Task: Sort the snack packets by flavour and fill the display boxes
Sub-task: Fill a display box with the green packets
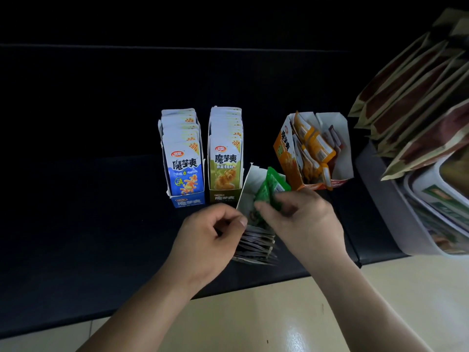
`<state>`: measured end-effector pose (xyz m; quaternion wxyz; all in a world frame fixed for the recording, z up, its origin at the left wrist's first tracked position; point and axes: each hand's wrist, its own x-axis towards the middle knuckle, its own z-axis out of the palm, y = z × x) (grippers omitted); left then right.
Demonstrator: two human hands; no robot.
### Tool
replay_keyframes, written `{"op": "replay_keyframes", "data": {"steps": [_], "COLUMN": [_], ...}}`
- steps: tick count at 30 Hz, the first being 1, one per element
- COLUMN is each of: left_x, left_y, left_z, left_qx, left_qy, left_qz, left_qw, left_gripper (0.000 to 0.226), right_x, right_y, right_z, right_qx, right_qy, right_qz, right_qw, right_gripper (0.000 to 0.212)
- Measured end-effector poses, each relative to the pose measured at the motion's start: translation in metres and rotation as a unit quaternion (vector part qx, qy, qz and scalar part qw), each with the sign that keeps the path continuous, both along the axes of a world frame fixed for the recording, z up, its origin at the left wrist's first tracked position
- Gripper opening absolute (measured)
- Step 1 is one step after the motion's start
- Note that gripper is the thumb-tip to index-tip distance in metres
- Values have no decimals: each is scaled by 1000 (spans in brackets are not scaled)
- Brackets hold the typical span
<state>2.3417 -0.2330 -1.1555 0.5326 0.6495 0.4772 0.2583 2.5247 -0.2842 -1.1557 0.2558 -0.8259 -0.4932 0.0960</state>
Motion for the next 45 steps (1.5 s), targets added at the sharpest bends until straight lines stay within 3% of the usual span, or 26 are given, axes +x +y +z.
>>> {"op": "replay_keyframes", "data": {"steps": [3, 7, 10, 15, 18, 20, 24, 27, 31, 34, 39, 42, 45], "left_x": [0, -3, 1, 7, 7, 2, -5, -2, 1, 6, 8, 5, 6], "left_y": [-1, -1, 2, 12, 15, 17, 16, 14, 15, 15, 9, 7, 8], "left_z": [0, 0, 10, 24, 23, 20, 18, 21, 25, 25, 1, -3, 1], "left_qx": [2, 11, -24, -119, -174, -180, -181, -181, -153, -111, -39, -21, -23], "left_qy": [11, 16, -18, -94, -145, -163, -192, -218, -212, -163, -62, -35, -37], "left_qz": [5, 2, 13, 23, 59, 46, 27, 14, 12, -2, -18, -3, 25], "left_qw": [1000, 1000, 999, 988, 972, 969, 964, 959, 965, 980, 997, 999, 999], "left_gripper": [12, 12, 26, 60, 34, 15, 12, 20, 26, 20, 28, 33, 29], "right_x": [0, 1, -5, -7, -3, -1, -1, -1, -1, -4, 4, 4, 1], "right_y": [0, -6, -10, -17, -23, -25, -16, -8, -9, -8, -3, -4, -8], "right_z": [-9, 2, 24, 31, 32, 37, 41, 39, 42, 44, 39, 31, 16], "right_qx": [-16, 142, 192, 190, 162, 156, 179, 139, 121, 170, 262, 264, 205], "right_qy": [32, 165, 200, 285, 341, 390, 440, 487, 563, 553, 461, 448, 444], "right_qz": [-15, -24, 44, 176, 209, 187, -4, -76, -51, -35, -55, -39, -14], "right_qw": [999, 976, 960, 923, 902, 888, 880, 859, 816, 815, 846, 854, 872], "right_gripper": [23, 5, 6, 8, 10, 22, 31, 54, 34, 23, 3, 12, 10]}}
